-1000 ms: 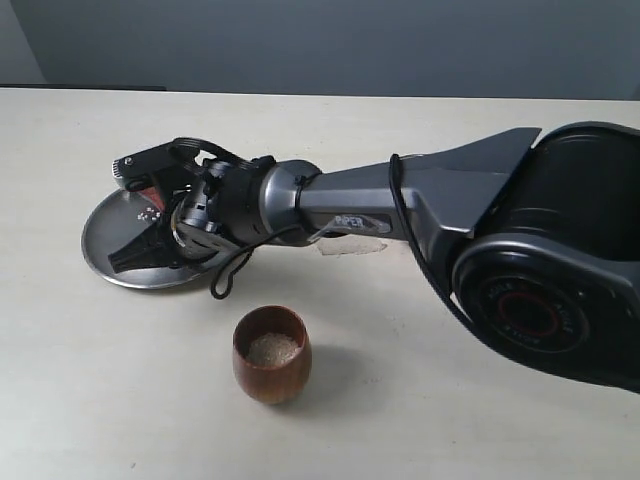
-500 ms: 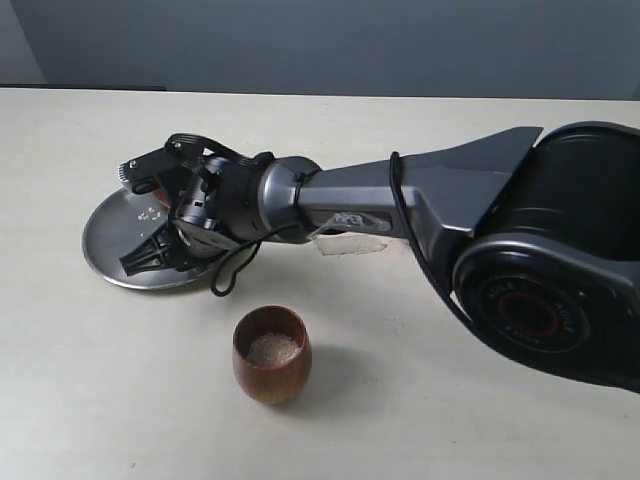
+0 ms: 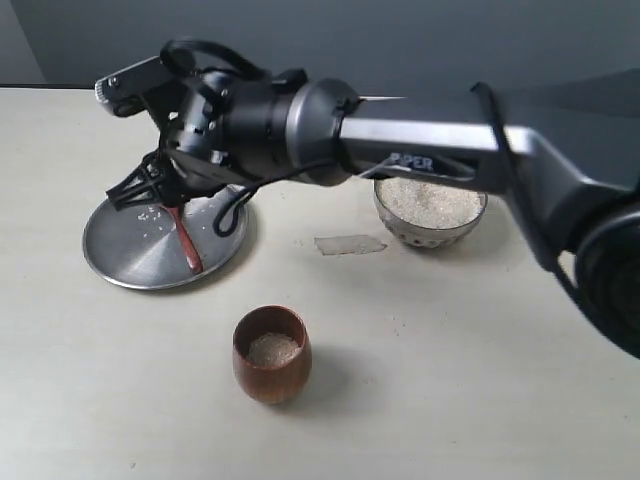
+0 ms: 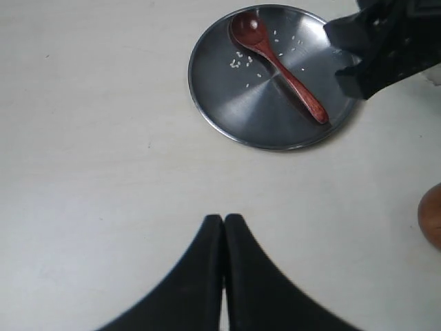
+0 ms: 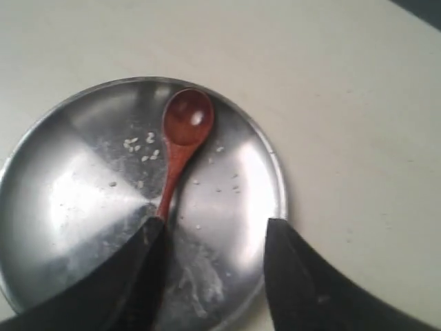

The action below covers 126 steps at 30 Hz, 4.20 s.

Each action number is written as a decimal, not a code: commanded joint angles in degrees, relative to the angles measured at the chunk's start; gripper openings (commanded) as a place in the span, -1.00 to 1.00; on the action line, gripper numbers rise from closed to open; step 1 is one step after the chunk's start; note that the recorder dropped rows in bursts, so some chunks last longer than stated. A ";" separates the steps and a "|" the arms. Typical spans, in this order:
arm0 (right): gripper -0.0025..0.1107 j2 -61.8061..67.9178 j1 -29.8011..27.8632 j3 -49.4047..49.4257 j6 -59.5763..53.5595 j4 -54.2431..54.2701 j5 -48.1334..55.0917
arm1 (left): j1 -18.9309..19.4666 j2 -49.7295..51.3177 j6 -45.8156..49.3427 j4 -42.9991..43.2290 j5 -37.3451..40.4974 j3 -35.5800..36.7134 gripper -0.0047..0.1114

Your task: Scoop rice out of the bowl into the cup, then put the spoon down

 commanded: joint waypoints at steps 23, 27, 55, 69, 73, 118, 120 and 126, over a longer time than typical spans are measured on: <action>-0.95 -23.16 -0.08 3.58 -15.49 2.46 23.65 | 0.21 0.02 0.12 0.02 -0.30 -0.33 -0.91; -0.95 -28.00 -0.08 12.33 -12.74 -1.32 19.95 | 0.21 0.02 0.12 0.02 -0.30 -0.33 -0.91; -0.95 -70.87 -0.08 60.51 8.79 -9.41 14.76 | 0.21 0.02 0.12 0.02 -0.30 -0.33 -0.91; -0.95 -72.75 -0.08 60.51 8.79 -2.90 19.27 | 0.21 0.02 0.12 0.02 -0.30 -0.33 -0.91; -0.95 -74.09 -2.25 60.51 8.79 -2.30 14.04 | 0.21 0.02 0.14 0.16 -0.30 -0.33 -0.91; -0.95 -89.71 -41.26 66.73 -2.46 -0.89 5.73 | 0.21 0.02 0.25 0.44 -0.30 -0.33 -0.91; -0.95 -89.71 -41.26 69.04 -9.24 2.60 3.09 | 0.21 0.02 0.25 0.44 -0.30 -0.33 -0.91; -0.95 -89.71 -41.26 72.20 -33.39 20.66 -4.40 | 0.21 0.02 0.23 2.41 -0.30 -0.33 -0.91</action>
